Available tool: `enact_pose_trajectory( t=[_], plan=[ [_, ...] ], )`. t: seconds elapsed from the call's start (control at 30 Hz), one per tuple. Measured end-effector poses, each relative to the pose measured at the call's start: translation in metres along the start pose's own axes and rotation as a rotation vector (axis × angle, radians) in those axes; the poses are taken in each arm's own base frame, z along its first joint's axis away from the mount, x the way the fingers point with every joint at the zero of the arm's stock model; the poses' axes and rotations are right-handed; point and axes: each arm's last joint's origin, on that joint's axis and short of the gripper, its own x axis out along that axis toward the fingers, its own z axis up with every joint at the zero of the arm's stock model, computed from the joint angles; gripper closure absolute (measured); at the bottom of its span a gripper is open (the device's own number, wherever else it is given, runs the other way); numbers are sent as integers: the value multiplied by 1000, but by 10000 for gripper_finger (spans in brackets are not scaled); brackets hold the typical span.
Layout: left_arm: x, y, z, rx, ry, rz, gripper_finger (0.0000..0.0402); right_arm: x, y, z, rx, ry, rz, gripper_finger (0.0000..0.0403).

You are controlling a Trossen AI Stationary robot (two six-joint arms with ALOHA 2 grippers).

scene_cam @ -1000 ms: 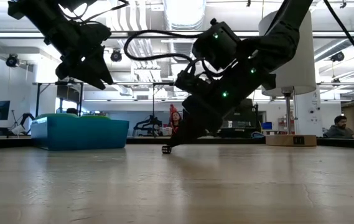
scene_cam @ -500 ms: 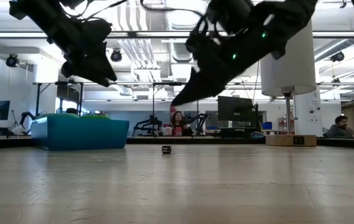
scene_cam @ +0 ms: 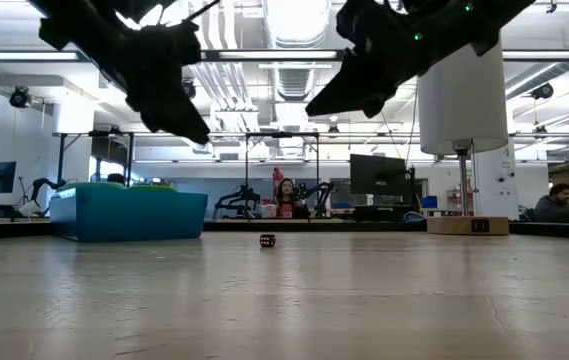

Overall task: Pick & Place Dice
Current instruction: Put the small black dice into the blue bin

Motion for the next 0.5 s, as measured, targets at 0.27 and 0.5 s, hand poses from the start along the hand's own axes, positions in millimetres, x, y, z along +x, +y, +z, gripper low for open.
enact_pose_trajectory(
  t=[0.27, 0.5],
  plan=[
    [18, -5, -1, 145, 17, -61, 216, -19, -3, 1, 6, 2, 3, 394],
    [28, -8, 1, 184, -18, -93, 209, -28, -3, 3, -6, 17, 4, 394]
  ],
)
